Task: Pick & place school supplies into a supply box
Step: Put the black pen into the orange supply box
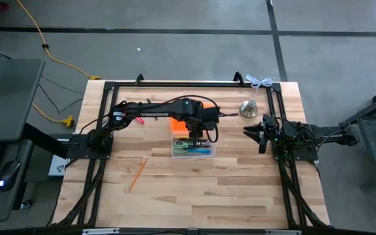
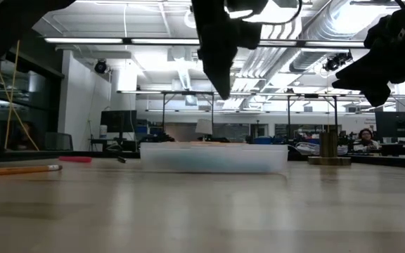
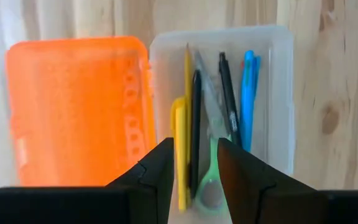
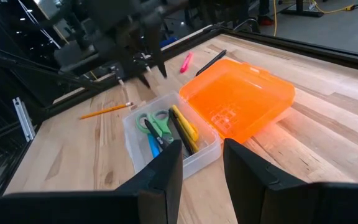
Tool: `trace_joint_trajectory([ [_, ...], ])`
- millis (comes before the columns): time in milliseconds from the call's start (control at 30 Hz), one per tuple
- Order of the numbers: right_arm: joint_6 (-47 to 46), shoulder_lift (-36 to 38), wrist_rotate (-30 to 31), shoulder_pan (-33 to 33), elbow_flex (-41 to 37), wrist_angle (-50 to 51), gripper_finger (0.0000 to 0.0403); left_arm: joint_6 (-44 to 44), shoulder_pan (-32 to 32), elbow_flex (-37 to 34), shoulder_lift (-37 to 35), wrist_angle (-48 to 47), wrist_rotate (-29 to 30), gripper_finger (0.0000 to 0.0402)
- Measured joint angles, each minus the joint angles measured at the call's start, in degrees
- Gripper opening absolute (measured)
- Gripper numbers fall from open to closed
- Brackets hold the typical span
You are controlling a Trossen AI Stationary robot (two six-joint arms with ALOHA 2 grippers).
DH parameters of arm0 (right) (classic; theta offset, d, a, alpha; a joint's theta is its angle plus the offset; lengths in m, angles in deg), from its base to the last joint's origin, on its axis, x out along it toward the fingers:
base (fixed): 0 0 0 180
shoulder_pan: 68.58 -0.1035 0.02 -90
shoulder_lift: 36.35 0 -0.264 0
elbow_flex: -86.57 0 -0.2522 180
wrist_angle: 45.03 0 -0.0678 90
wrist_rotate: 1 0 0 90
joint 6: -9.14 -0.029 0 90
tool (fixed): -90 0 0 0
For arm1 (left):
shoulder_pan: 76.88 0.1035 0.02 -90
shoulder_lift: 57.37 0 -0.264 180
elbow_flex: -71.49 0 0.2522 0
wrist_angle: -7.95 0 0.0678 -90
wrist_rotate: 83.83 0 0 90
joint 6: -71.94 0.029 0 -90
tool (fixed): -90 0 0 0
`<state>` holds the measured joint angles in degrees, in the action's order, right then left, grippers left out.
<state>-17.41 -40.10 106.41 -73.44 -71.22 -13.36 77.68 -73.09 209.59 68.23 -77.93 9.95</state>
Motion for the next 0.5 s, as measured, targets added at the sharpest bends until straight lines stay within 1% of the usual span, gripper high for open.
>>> trace_joint_trajectory([
  [333,0.0,0.0,0.0,0.0,0.0,0.0,0.0094,-3.01,0.0,10.47,0.0,-14.08,1.64,0.015],
  [500,0.0,0.0,0.0,0.0,0.0,0.02,0.0094,-4.53,0.0,10.38,-1.69,-16.52,1.91,0.015],
])
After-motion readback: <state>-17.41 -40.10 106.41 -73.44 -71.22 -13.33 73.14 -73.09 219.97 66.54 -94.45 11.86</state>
